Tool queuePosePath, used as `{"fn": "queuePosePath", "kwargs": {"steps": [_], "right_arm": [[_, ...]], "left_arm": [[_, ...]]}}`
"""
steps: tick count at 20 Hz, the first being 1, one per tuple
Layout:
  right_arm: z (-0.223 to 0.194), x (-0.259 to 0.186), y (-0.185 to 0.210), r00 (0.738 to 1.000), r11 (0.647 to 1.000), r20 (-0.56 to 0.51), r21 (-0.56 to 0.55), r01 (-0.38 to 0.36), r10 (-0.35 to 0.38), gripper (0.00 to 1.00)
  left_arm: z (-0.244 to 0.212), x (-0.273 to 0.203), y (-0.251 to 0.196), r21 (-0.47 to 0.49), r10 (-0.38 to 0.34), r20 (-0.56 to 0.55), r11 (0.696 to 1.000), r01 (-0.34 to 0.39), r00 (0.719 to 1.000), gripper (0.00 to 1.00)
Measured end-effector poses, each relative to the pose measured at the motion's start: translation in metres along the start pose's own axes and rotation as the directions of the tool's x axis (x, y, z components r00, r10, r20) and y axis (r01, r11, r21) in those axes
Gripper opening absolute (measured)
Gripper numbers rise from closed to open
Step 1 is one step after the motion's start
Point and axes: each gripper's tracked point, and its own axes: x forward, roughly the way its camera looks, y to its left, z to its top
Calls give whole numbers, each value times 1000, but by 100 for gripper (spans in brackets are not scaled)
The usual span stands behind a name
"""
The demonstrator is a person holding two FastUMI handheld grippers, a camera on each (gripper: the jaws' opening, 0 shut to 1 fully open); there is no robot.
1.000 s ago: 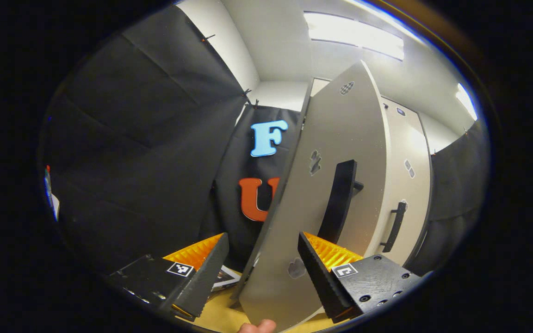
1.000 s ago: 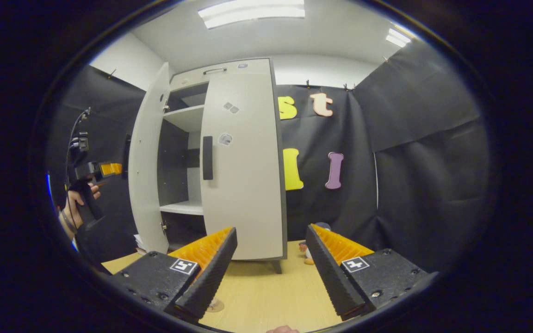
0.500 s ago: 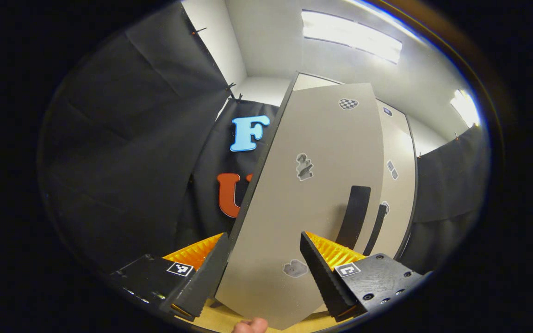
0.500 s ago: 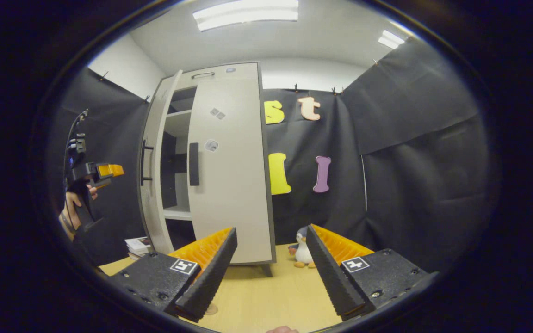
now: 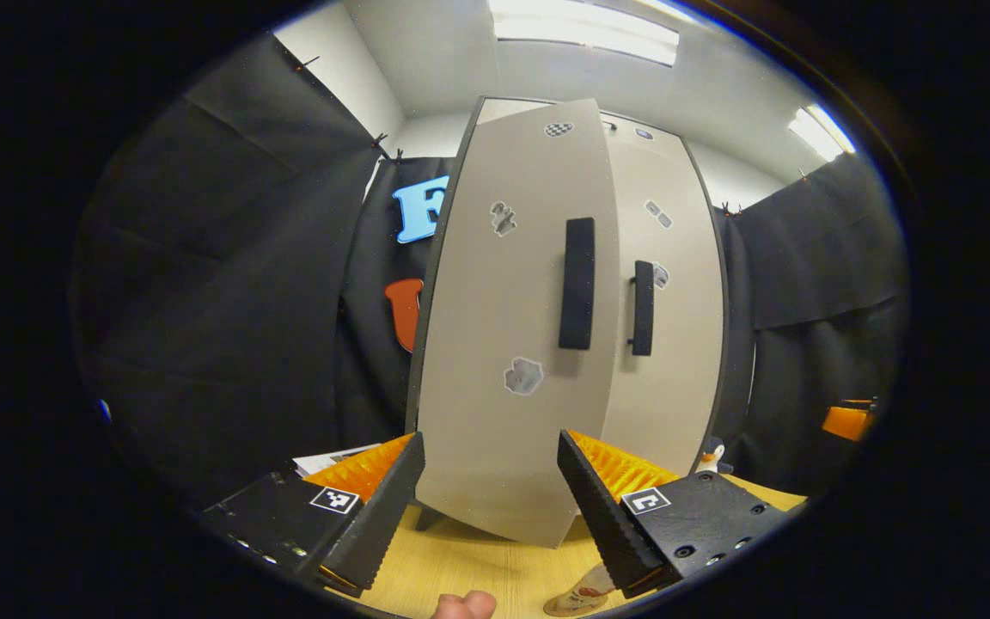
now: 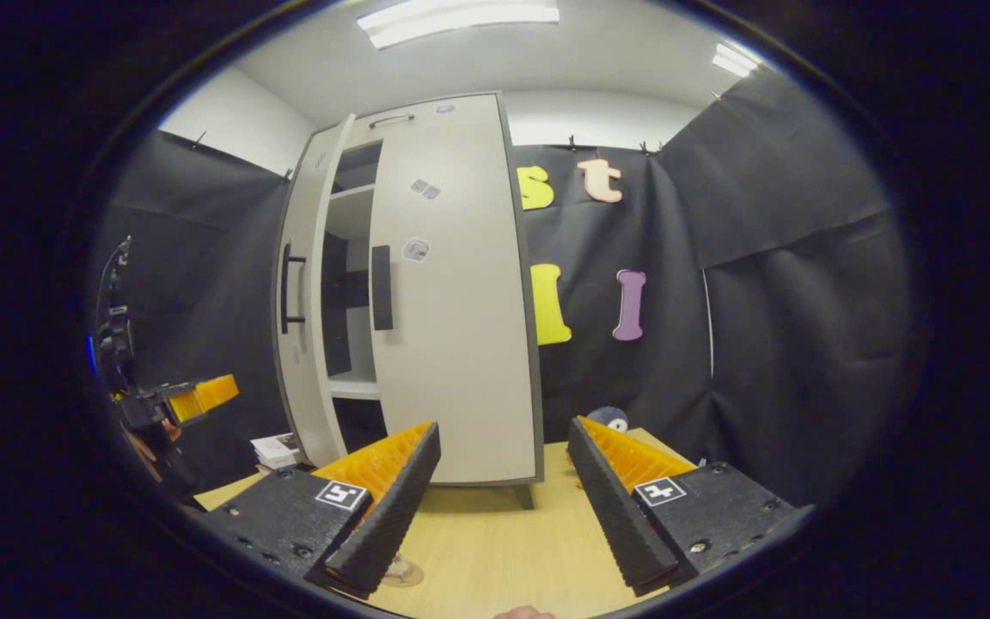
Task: Grasp the bottle in the cabinet with the left hand and place it on the coaster, then close the right door with the right hand and the left door with the left hand.
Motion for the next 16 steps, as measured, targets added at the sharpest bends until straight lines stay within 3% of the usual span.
{"fn": "queuePosePath", "kwargs": {"steps": [1, 3, 4, 5, 10, 13, 14, 16], "right_arm": [[0, 2, 4, 1000, 1000, -5, -3, -10, 10, 98], [-2, 5, 13, 999, 999, -14, -2, -37, 37, 98], [-4, 5, 16, 999, 999, -18, -1, -48, 48, 98], [-6, 5, 20, 998, 998, -24, -1, -55, 55, 98], [-15, -2, 36, 994, 995, -54, 4, -96, 96, 98], [-14, -7, 35, 994, 995, -47, 1, -98, 98, 94], [-14, -8, 35, 994, 995, -45, 5, -95, 95, 94], [-14, -11, 33, 995, 996, -42, 20, -90, 90, 98]], "left_arm": [[-7, -7, -8, 9, -9, -3, 1000, 9, 1000, 95], [-15, -22, -20, 42, -20, -9, 999, 20, 1000, 95], [-17, -29, -26, 47, -25, -3, 999, 25, 1000, 99], [-18, -34, -31, 45, -30, 3, 999, 30, 1000, 95], [-10, -42, -45, 31, -48, 44, 998, 47, 998, 95], [-6, -42, -48, 36, -59, 51, 998, 58, 997, 99], [-6, -44, -48, 37, -63, 48, 997, 61, 997, 95], [-5, -47, -47, 43, -61, 51, 997, 59, 997, 95]]}}
